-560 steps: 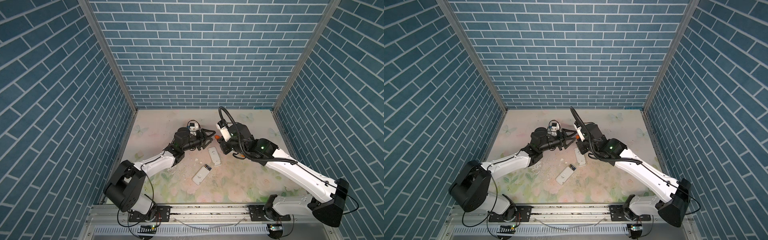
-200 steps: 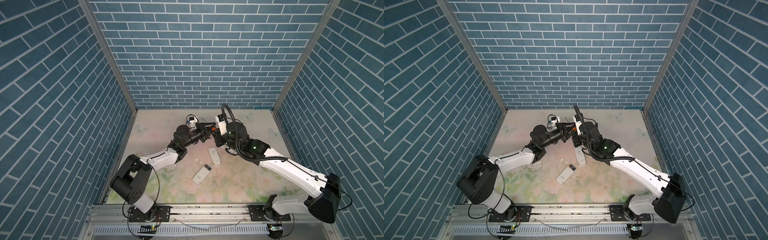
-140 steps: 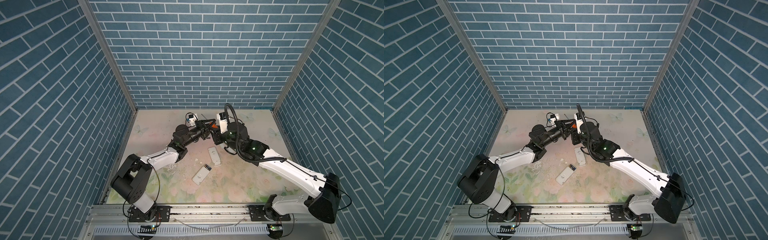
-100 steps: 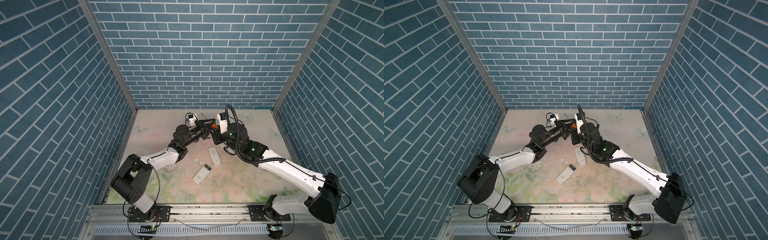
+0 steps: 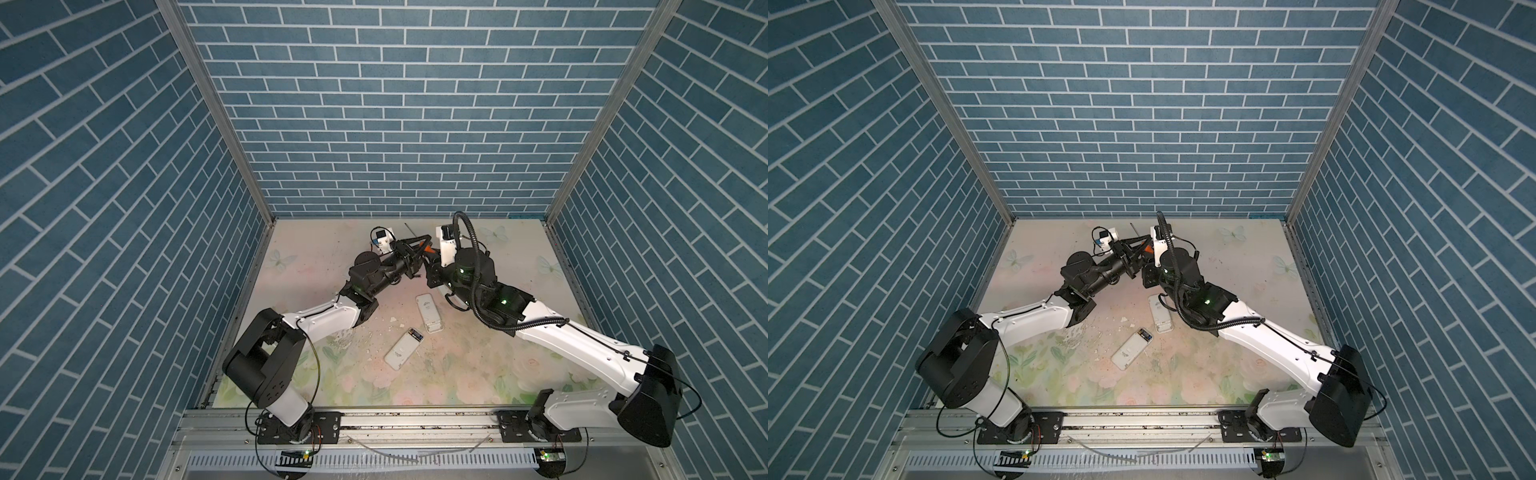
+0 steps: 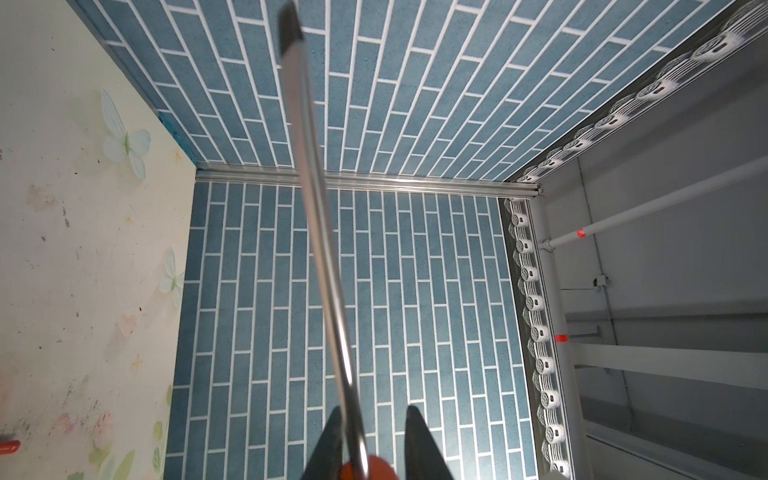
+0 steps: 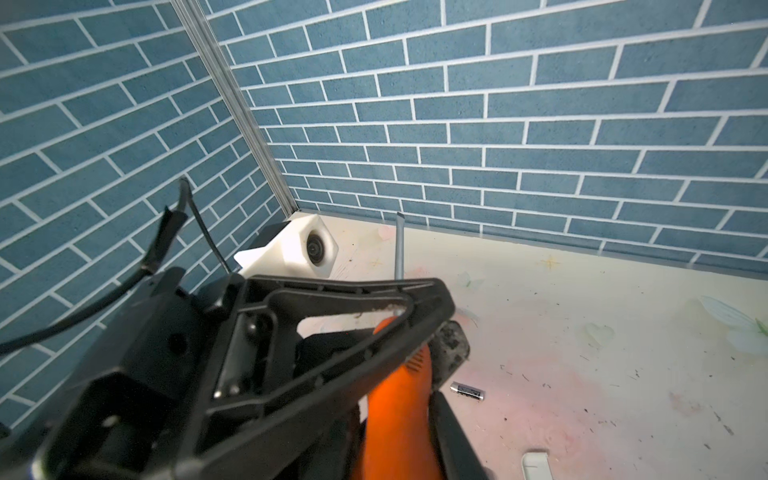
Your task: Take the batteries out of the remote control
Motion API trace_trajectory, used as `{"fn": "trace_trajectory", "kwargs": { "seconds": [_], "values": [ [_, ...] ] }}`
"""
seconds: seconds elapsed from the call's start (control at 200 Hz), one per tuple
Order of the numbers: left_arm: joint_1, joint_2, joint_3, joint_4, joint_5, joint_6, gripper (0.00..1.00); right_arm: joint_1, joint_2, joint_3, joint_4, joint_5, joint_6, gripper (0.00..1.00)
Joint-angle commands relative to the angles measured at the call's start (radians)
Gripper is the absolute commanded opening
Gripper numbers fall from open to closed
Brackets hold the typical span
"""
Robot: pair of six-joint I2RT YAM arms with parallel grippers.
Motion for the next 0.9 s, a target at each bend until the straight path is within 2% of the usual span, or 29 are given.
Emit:
{"fn": "trace_trajectory", "kwargs": {
  "seconds": [0.0,0.205,0.425,0.535,0.635,0.75,0.895],
  "values": [
    [-0.078,-0.009,-0.018,0.064,0.144,0.004,0.00,-0.022,0.024,-0.001,0.134,0.036,-0.019,0.00],
    [-0.076,-0.019,-0.056,0.050,0.141,0.030,0.00,-0.026,0.001,0.030,0.024,-0.015,-0.042,0.00],
    [-0.039,-0.094,-0.098,-0.113,0.123,0.179,0.45,-0.025,-0.051,0.098,-0.289,-0.057,-0.047,0.00],
    [-0.019,-0.184,-0.145,-0.247,0.090,0.282,0.59,-0.026,-0.087,0.134,-0.461,-0.064,-0.034,0.00],
    [-0.008,-0.282,-0.202,-0.355,0.058,0.353,0.63,-0.025,-0.112,0.177,-0.614,-0.076,-0.031,0.00],
    [-0.008,-0.420,-0.258,-0.592,0.021,0.457,0.65,-0.027,-0.137,0.213,-0.770,-0.098,-0.024,0.00],
    [-0.008,-0.588,-0.237,-1.077,-0.055,0.645,0.67,-0.025,-0.131,0.282,-0.988,-0.163,-0.050,0.00]
  ]
}}
